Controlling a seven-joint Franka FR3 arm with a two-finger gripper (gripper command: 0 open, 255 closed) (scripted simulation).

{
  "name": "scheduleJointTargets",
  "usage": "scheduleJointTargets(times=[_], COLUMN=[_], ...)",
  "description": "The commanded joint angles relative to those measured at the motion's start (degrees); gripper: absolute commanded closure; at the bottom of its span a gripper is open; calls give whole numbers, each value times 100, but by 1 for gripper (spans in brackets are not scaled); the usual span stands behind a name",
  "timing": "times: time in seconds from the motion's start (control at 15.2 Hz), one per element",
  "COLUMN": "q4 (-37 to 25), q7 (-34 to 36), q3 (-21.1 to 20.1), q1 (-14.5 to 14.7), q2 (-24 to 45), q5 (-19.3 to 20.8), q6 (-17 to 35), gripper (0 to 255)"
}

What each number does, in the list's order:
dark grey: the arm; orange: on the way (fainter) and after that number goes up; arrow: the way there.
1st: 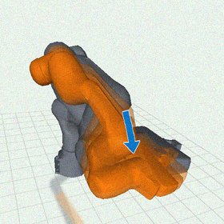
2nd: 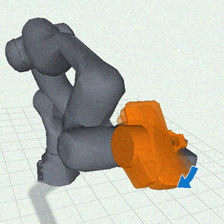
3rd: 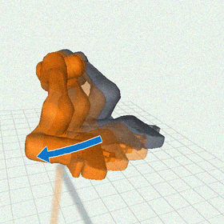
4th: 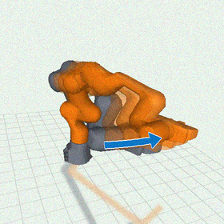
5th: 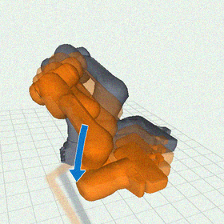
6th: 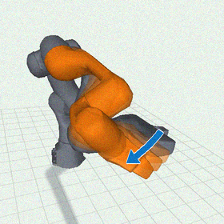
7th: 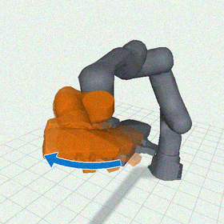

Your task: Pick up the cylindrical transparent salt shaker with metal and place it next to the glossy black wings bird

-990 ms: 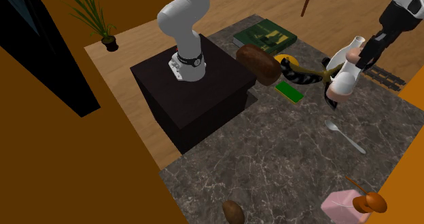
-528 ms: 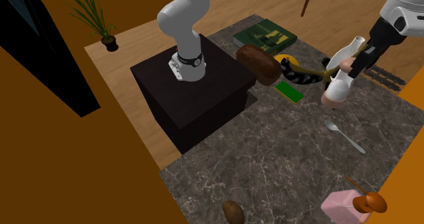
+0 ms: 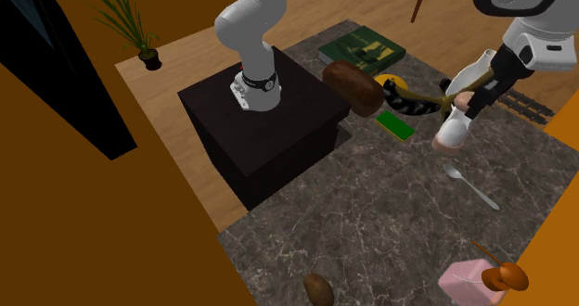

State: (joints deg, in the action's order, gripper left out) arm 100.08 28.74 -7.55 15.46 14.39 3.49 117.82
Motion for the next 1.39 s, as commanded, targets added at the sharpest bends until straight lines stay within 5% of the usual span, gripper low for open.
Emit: scheduleJointTargets(times=[0.0,1.32], q4=[111,781], q7=[19,136], q3=[-1,54], q1=[6,37], q2=[34,697], q5=[10,158], q6=[149,1474], gripper=[255,255])
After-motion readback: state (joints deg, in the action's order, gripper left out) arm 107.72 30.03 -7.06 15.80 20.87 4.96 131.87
